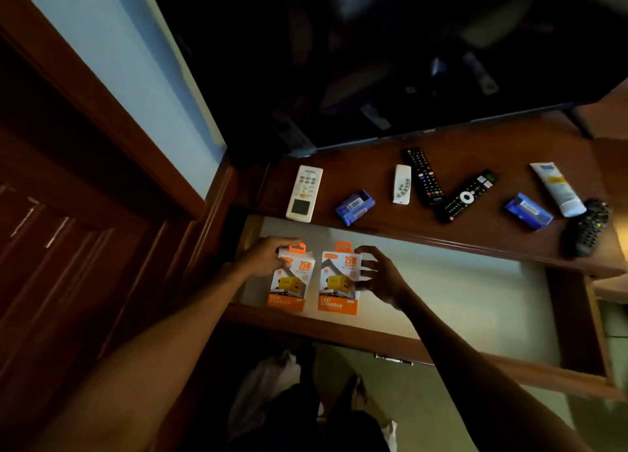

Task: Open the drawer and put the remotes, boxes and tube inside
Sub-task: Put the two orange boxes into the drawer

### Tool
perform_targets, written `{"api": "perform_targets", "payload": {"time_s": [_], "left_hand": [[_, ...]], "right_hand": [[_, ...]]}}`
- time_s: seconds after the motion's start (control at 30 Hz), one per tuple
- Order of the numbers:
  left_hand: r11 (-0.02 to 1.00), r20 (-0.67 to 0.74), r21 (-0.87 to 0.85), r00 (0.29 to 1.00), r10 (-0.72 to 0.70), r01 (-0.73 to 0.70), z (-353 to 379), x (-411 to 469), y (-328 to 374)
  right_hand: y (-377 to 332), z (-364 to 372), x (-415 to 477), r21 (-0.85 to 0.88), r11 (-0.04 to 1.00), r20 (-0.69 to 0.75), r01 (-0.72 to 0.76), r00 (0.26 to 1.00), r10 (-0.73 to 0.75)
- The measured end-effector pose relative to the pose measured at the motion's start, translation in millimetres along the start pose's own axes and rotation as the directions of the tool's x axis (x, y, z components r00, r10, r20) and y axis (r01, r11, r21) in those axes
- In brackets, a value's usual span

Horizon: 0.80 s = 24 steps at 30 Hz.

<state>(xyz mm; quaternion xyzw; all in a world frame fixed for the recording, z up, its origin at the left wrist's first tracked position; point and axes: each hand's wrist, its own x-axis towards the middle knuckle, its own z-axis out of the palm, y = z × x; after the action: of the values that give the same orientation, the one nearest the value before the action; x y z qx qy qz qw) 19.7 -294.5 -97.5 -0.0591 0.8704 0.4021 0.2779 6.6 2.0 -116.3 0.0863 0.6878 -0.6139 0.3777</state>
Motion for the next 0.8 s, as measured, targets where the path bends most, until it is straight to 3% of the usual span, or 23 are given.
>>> {"api": "perform_targets", "payload": {"time_s": [0.3, 0.47, 0.7, 0.8], "left_hand": [[0.997, 0.091, 0.069, 0.995, -0.046, 0.04, 8.6, 30.1, -26.8], [0.997, 0.064, 0.071, 0.997, -0.042, 0.038, 15.3, 23.8, -38.5], [0.96, -0.037, 0.28, 0.999, 0.03, -0.018, 23.3, 12.2, -41.8], [0.962, -0.078, 0.267, 0.994, 0.076, -0.053, 19.0, 5.2, -42.4]], "right_hand": [[35.6, 34.3, 43.4, -0.078, 0.99, -0.053, -0.116, 0.992, 0.112], [34.0, 45.2, 36.6, -0.428, 0.904, -0.084, -0.009, 0.996, -0.03], [29.9, 57.6, 38.7, -0.585, 0.81, -0.083, 0.046, 0.99, -0.116], [28.1, 68.2, 42.0, -0.601, 0.796, -0.071, 0.064, 0.988, -0.133]]}}
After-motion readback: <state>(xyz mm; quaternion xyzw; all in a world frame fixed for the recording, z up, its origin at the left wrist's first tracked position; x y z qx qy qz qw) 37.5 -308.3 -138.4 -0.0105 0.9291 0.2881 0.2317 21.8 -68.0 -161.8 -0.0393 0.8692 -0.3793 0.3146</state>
